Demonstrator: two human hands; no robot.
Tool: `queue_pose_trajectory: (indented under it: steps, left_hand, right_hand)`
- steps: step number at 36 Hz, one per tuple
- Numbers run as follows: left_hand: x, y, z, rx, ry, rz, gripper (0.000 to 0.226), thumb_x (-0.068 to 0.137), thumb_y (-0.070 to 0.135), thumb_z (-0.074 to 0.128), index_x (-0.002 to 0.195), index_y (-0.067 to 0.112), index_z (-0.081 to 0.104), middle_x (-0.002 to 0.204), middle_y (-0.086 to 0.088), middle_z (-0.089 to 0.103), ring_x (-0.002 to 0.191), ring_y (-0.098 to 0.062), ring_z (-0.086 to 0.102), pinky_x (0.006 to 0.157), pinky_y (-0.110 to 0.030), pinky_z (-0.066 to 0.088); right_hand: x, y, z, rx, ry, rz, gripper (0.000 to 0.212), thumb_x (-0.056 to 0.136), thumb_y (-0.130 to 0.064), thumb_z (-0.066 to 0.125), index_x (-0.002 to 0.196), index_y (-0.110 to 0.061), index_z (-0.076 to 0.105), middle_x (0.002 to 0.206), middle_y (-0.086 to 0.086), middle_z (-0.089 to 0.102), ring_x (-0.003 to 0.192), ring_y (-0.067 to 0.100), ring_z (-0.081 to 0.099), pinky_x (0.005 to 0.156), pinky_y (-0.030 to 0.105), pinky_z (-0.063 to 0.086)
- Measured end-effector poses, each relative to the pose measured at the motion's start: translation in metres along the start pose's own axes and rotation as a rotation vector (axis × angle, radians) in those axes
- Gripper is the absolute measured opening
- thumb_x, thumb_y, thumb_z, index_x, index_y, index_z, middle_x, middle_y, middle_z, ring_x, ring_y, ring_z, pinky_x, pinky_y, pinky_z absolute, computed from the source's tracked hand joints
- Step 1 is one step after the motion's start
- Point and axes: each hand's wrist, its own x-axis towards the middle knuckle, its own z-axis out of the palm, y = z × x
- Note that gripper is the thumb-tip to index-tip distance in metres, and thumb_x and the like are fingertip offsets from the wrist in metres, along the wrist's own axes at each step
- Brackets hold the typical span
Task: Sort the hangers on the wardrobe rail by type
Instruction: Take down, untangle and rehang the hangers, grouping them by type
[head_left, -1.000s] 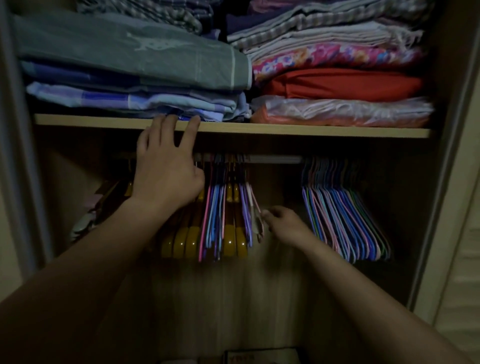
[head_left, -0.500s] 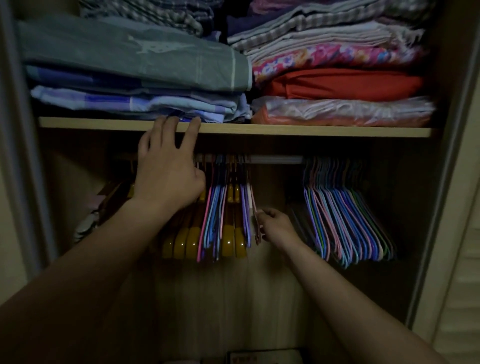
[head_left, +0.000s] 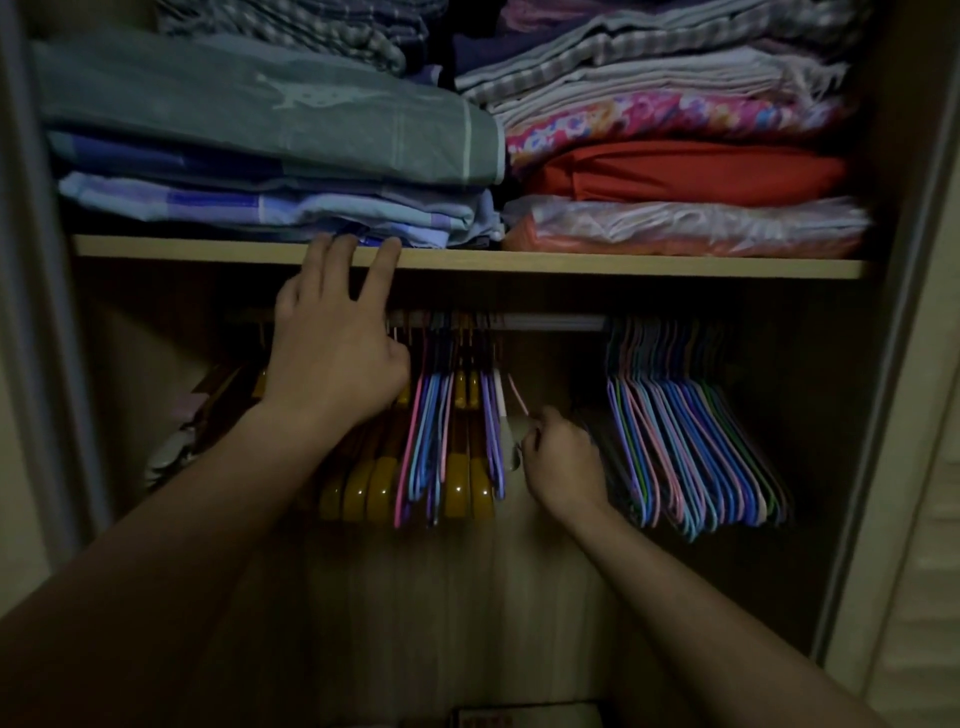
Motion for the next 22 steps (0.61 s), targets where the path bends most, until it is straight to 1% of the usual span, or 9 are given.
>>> queue_pose_trajectory:
  steps: [2,4,6,9,10,11,13,17,22]
  left_hand:
    - [0.0,0.0,0.0,-0.005,0.001,0.0,0.092,0.084,0.037,0.063,0.158,0.028,0.009,0.162,-0.015,0.014,0.152,-0.033,0.006,0.118,-0.054,0.019]
    - [0.0,0.001,0.0,-0.016,-0.009,0.0,0.093,0.085,0.037,0.063,0.158,0.028,0.007,0.163,-0.014,0.012,0.152,-0.033,0.004,0.119,-0.054,0.019]
    - [0.0,0.001,0.001,-0.024,-0.021,-0.002,0.095,0.084,0.037,0.064,0.159,0.029,0.005,0.163,-0.014,0.01,0.153,-0.033,0.001,0.119,-0.054,0.019]
    - [0.001,0.002,0.004,-0.002,-0.033,0.002,0.101,0.081,0.038,0.065,0.159,0.028,0.0,0.164,-0.016,0.007,0.153,-0.034,-0.001,0.118,-0.055,0.022]
    - [0.001,0.002,0.005,0.012,-0.037,0.004,0.103,0.081,0.039,0.065,0.158,0.028,-0.002,0.164,-0.016,0.005,0.153,-0.035,-0.002,0.117,-0.055,0.023]
    - [0.001,0.002,0.005,0.027,-0.04,0.006,0.105,0.08,0.041,0.065,0.158,0.028,-0.004,0.164,-0.017,0.004,0.152,-0.036,-0.002,0.117,-0.055,0.023]
    - [0.002,0.002,0.007,0.048,-0.05,0.012,0.108,0.08,0.043,0.065,0.158,0.028,-0.007,0.164,-0.018,0.001,0.152,-0.037,-0.004,0.116,-0.056,0.026]
    - [0.002,-0.002,0.008,0.081,-0.065,0.009,0.112,0.08,0.046,0.067,0.157,0.029,-0.012,0.165,-0.016,-0.001,0.152,-0.036,-0.005,0.116,-0.057,0.028]
    - [0.0,-0.004,0.007,0.047,-0.076,0.02,0.11,0.08,0.043,0.067,0.157,0.03,-0.01,0.165,-0.014,-0.001,0.153,-0.035,-0.005,0.117,-0.057,0.026]
  right_hand:
    - [-0.004,0.001,-0.003,-0.044,0.07,-0.071,0.022,0.097,-0.018,0.05,0.118,-0.021,0.056,0.094,-0.004,0.062,0.075,0.009,0.059,0.063,0.029,0.054]
    - [-0.005,0.002,-0.011,-0.057,0.12,-0.115,0.023,0.095,-0.016,0.049,0.117,-0.019,0.055,0.097,-0.002,0.062,0.076,0.011,0.061,0.064,0.031,0.056]
    - [0.001,0.0,-0.021,-0.054,0.176,-0.132,0.024,0.092,-0.014,0.052,0.115,-0.017,0.054,0.097,0.0,0.063,0.078,0.015,0.062,0.063,0.03,0.053]
    - [0.025,-0.007,-0.033,-0.088,0.252,-0.135,0.021,0.092,-0.007,0.058,0.112,-0.013,0.055,0.096,0.005,0.066,0.081,0.022,0.064,0.061,0.028,0.043]
    - [0.036,-0.009,-0.035,-0.109,0.263,-0.126,0.022,0.092,-0.006,0.058,0.113,-0.012,0.055,0.096,0.007,0.066,0.083,0.025,0.065,0.061,0.03,0.043]
    - [0.048,-0.011,-0.036,-0.132,0.259,-0.111,0.024,0.092,-0.006,0.058,0.115,-0.01,0.055,0.099,0.009,0.066,0.086,0.028,0.065,0.064,0.033,0.046]
    - [0.069,-0.013,-0.04,-0.185,0.207,-0.049,0.026,0.092,-0.008,0.056,0.117,-0.007,0.053,0.107,0.017,0.065,0.097,0.039,0.064,0.074,0.041,0.05]
    - [0.085,-0.007,-0.037,-0.218,0.038,0.073,0.028,0.094,-0.007,0.05,0.122,-0.003,0.051,0.118,0.024,0.062,0.109,0.044,0.059,0.086,0.045,0.048]
    - [0.04,0.016,-0.016,-0.09,-0.057,0.137,0.023,0.097,-0.013,0.053,0.119,-0.009,0.055,0.108,0.017,0.065,0.101,0.037,0.063,0.08,0.04,0.049]
